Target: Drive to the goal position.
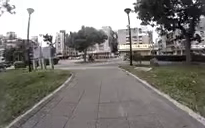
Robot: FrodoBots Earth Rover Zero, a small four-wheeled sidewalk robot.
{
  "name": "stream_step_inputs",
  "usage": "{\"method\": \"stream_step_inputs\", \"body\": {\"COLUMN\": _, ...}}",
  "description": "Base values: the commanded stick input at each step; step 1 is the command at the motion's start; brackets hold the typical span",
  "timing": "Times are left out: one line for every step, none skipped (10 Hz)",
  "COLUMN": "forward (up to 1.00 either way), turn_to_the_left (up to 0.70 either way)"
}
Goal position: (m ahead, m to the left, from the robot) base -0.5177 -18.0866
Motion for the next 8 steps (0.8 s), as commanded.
{"method": "stream_step_inputs", "body": {"forward": 0.85, "turn_to_the_left": 0.0}}
{"method": "stream_step_inputs", "body": {"forward": 0.85, "turn_to_the_left": 0.0}}
{"method": "stream_step_inputs", "body": {"forward": 0.85, "turn_to_the_left": 0.0}}
{"method": "stream_step_inputs", "body": {"forward": 0.85, "turn_to_the_left": 0.0}}
{"method": "stream_step_inputs", "body": {"forward": 0.85, "turn_to_the_left": 0.0}}
{"method": "stream_step_inputs", "body": {"forward": 0.85, "turn_to_the_left": 0.0}}
{"method": "stream_step_inputs", "body": {"forward": 0.85, "turn_to_the_left": 0.0}}
{"method": "stream_step_inputs", "body": {"forward": 0.85, "turn_to_the_left": 0.0}}
